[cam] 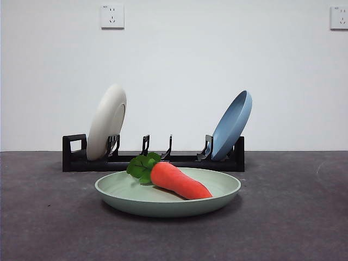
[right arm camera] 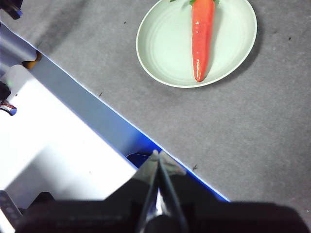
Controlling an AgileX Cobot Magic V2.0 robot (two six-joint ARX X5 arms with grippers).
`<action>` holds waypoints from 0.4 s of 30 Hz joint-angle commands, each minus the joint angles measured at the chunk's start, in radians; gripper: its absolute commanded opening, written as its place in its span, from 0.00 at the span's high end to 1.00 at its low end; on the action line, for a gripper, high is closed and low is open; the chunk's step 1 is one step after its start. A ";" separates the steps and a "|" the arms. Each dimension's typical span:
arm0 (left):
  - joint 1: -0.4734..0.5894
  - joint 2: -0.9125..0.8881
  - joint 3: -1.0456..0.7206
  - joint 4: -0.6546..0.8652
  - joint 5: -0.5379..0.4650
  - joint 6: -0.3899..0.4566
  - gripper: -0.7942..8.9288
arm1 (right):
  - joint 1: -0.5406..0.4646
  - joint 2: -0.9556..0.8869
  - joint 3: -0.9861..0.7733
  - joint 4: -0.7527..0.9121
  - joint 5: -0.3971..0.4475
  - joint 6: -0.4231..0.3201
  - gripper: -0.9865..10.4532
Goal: Take the green plate from the plate rack,put the plate on the table,take the carrot from the table,put the carrot in the plate
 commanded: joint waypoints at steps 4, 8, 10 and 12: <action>0.002 -0.003 -0.012 0.005 0.000 -0.005 0.92 | -0.027 -0.044 -0.005 0.018 0.038 -0.100 0.91; 0.002 -0.003 -0.012 0.005 0.000 -0.005 0.92 | -0.137 -0.118 -0.025 0.180 0.048 -0.148 0.91; 0.002 -0.003 -0.012 0.005 0.000 -0.005 0.92 | -0.216 -0.178 -0.065 0.306 0.048 -0.144 0.91; 0.002 -0.003 -0.012 0.005 0.000 -0.005 0.92 | -0.289 -0.234 -0.119 0.404 0.048 -0.141 0.91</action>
